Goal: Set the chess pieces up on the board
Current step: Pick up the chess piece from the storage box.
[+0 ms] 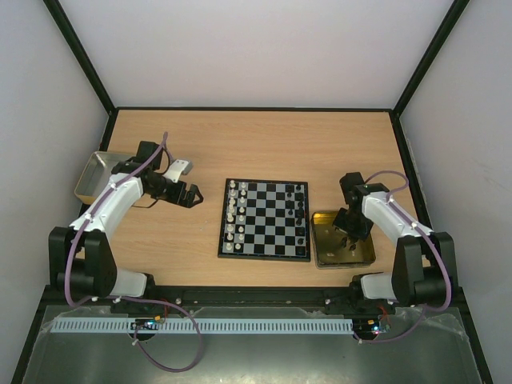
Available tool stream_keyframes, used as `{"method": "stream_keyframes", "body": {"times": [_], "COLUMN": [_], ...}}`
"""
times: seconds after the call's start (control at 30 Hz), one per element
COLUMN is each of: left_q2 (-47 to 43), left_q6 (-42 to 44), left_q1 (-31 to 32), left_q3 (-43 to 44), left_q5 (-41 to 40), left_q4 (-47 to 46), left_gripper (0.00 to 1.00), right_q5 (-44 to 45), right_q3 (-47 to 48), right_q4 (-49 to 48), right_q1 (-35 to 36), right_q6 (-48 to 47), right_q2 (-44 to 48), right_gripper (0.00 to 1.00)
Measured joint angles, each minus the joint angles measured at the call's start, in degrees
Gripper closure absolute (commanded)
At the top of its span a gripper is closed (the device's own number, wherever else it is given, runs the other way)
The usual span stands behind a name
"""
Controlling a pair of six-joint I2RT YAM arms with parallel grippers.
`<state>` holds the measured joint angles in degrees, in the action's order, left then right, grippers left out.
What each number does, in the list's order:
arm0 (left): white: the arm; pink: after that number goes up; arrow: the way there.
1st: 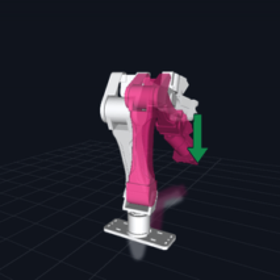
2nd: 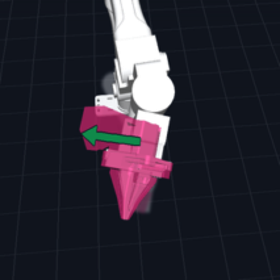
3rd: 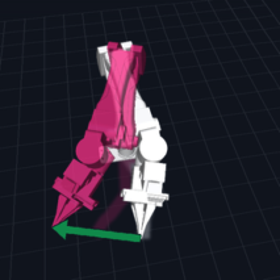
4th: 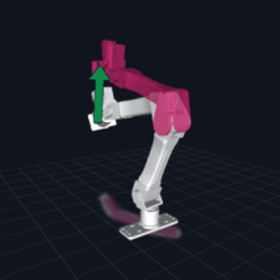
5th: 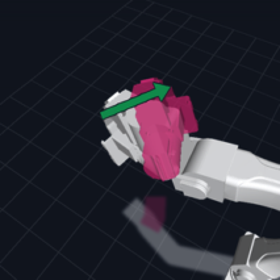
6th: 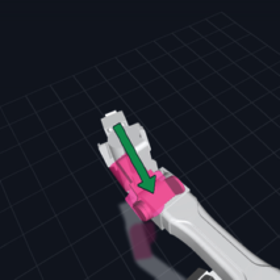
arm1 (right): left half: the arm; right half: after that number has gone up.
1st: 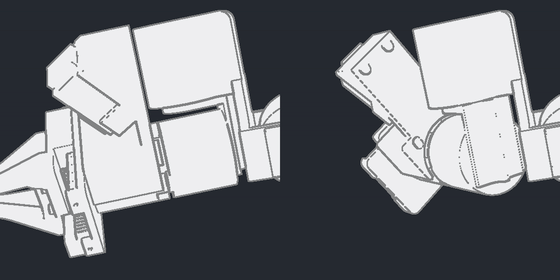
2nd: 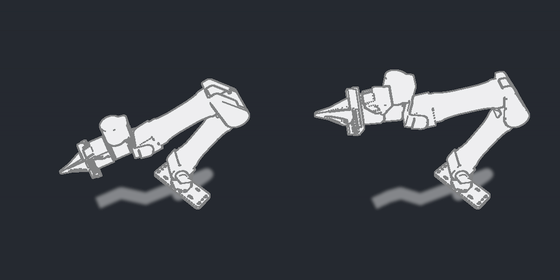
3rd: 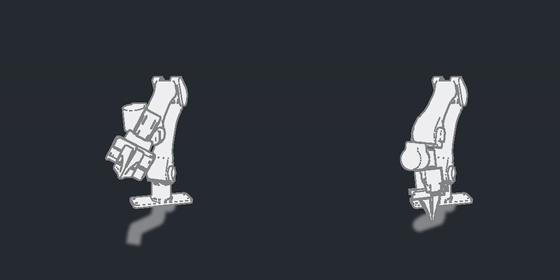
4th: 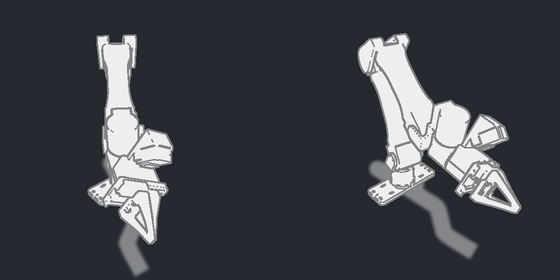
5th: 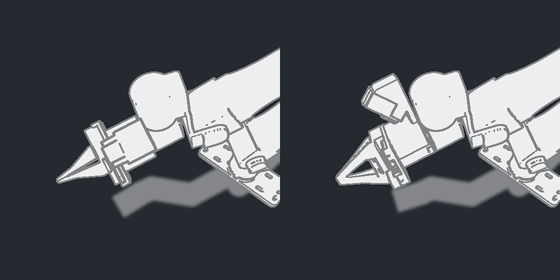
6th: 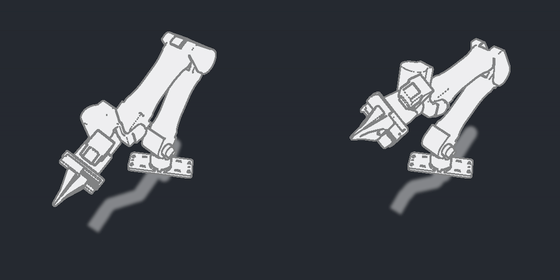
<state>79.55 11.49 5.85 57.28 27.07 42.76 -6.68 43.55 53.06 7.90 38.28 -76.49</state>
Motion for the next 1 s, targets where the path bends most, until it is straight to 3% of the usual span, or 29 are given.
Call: {"method": "stream_keyframes", "body": {"times": [0.3,0.6,1.0], "left_q2": [1.16,1.18,1.18], "left_q6": [0.02,0.0,0.0], "left_q1": [0.15,0.26,0.26], "left_q3": [0.0,0.02,0.0], "left_q5": [0.7,0.85,0.81], "left_q4": [0.22,0.22,0.2], "left_gripper": [0.01,0.01,0.01], "right_q5": [-0.74,-0.92,0.5], "right_q3": [-2.1,-3.19,-1.2], "right_q4": [-1.97,-3.78,-2.84], "right_q1": [-0.39,-1.2,-1.05], "right_q6": [0.57,0.96,0.96], "right_q2": [-0.02,-0.87,-0.17], "right_gripper": [0.8,0.95,0.98]}}
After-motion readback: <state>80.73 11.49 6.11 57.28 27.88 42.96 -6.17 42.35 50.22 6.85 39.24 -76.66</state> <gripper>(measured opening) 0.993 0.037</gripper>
